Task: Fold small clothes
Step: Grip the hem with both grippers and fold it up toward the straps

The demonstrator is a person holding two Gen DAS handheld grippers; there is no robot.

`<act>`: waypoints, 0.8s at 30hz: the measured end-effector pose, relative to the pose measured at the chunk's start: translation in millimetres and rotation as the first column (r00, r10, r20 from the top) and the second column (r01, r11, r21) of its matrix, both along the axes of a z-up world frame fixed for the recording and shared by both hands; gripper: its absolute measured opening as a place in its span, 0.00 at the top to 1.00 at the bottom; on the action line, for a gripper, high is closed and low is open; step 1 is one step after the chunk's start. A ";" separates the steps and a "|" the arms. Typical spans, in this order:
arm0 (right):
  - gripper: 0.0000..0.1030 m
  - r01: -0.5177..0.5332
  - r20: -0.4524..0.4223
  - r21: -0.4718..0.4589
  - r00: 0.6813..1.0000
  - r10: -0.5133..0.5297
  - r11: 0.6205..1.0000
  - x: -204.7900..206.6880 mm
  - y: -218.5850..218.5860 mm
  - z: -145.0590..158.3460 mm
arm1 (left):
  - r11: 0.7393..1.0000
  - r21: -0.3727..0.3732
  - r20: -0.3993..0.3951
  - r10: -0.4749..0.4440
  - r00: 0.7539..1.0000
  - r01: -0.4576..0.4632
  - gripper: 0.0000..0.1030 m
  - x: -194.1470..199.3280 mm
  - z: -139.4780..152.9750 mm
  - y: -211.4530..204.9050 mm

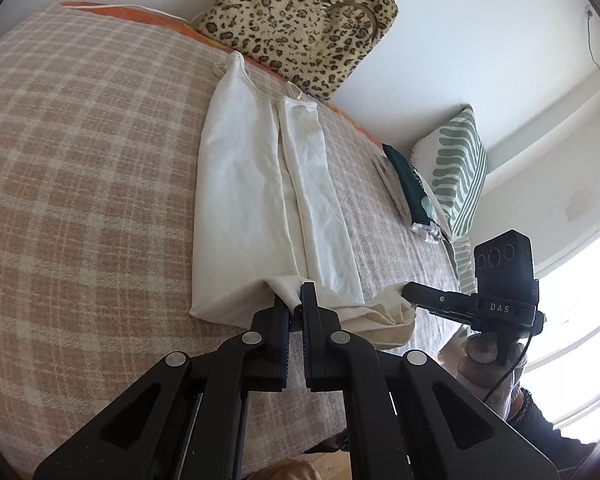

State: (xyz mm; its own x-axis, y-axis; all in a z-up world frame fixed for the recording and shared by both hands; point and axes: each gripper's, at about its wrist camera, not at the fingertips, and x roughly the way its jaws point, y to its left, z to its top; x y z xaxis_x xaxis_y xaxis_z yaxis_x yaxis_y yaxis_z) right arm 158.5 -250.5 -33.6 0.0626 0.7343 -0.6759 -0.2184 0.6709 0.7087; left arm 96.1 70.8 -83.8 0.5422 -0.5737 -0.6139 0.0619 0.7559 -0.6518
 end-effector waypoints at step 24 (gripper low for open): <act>0.60 0.104 0.002 -0.081 0.995 -0.104 0.991 54.8 4.0 -7.5 | 0.977 0.172 -0.019 0.135 0.991 -0.129 0.75 41.5 6.6 19.2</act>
State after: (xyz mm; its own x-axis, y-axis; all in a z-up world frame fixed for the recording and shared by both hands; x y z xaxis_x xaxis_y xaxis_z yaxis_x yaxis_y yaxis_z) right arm 213.3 -246.5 -41.1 0.1344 0.6667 -0.7331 -0.1429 0.7451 0.6515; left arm 137.6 90.0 -77.1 0.5858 -0.3842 -0.7136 -0.0637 0.8559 -0.5132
